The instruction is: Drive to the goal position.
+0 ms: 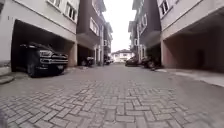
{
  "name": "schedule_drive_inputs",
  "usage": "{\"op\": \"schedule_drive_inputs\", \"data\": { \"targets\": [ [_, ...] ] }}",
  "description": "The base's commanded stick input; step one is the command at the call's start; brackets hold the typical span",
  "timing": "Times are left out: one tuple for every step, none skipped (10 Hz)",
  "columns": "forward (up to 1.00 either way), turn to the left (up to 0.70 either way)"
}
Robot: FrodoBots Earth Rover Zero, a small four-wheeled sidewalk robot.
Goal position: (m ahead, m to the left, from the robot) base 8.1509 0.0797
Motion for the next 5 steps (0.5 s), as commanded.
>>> {"op": "schedule_drive_inputs", "data": {
  "targets": [
    [0.7,0.0],
    [0.7,0.0],
    [0.7,0.0],
    [0.7,0.0],
    [0.7,0.0]
  ]
}}
